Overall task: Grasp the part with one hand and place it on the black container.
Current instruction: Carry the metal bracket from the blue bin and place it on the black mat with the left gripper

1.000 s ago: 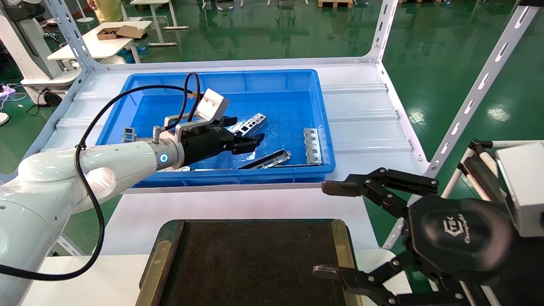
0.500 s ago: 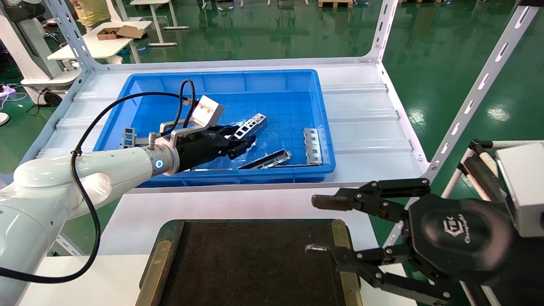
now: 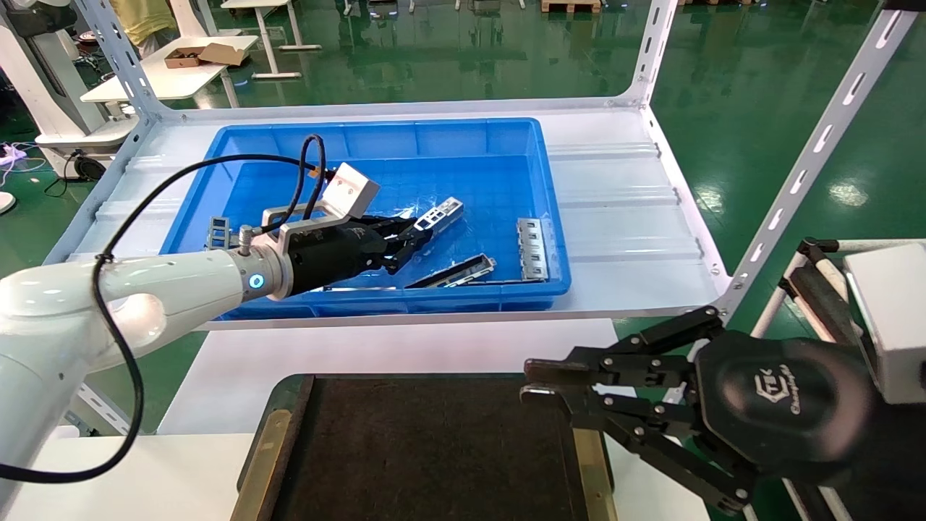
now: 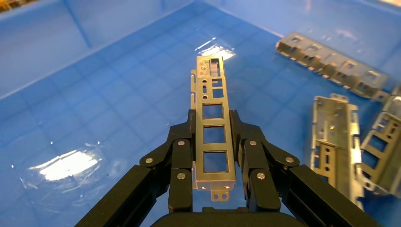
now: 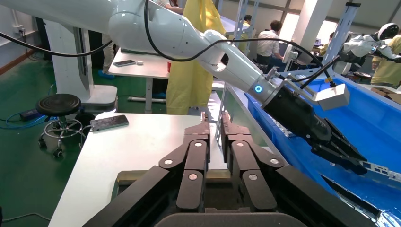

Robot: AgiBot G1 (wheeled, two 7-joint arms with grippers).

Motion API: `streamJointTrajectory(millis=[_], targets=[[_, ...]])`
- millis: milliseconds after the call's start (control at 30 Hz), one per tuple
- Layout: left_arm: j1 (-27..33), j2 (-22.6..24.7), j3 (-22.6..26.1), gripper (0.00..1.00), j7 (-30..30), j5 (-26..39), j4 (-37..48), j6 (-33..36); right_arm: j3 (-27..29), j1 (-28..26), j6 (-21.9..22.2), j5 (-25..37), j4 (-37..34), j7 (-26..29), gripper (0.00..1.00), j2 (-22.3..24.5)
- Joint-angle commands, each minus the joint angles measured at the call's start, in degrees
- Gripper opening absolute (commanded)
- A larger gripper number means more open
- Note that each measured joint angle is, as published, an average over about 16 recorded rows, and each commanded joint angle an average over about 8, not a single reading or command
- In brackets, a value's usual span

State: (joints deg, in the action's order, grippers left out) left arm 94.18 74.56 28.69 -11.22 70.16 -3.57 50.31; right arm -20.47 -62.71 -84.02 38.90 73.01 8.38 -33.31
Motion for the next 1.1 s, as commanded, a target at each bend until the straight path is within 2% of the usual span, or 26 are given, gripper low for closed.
streamJointTrajectory(millis=[33, 300, 667, 900, 1100], targets=[[0.32, -0.39, -0.08, 0.00, -0.49, -0.14, 0.01, 1.14, 0.00, 0.00, 0.00, 0.00, 0.00, 0.00, 0.00, 0.00], [1.50, -2.83, -1.49, 0.00, -1.64, -2.34, -0.87, 9.11, -0.01, 0.00, 0.00, -0.01, 0.00, 0.00, 0.00, 0.00], [1.47, -6.92, -2.26, 0.00, -0.15, -4.19, -3.53, 25.56, -0.02, 0.00, 0.01, -0.01, 0.00, -0.01, 0.00, 0.01], [-2.18, -9.79, -2.15, 0.00, 2.56, -5.05, -8.18, 36.12, -0.02, -0.01, 0.01, -0.02, 0.00, -0.01, 0.00, 0.01], [-8.67, -11.34, -1.88, 0.00, 7.00, -6.86, -16.13, 40.00, -0.03, -0.01, 0.01, -0.02, 0.00, -0.01, 0.00, 0.01]])
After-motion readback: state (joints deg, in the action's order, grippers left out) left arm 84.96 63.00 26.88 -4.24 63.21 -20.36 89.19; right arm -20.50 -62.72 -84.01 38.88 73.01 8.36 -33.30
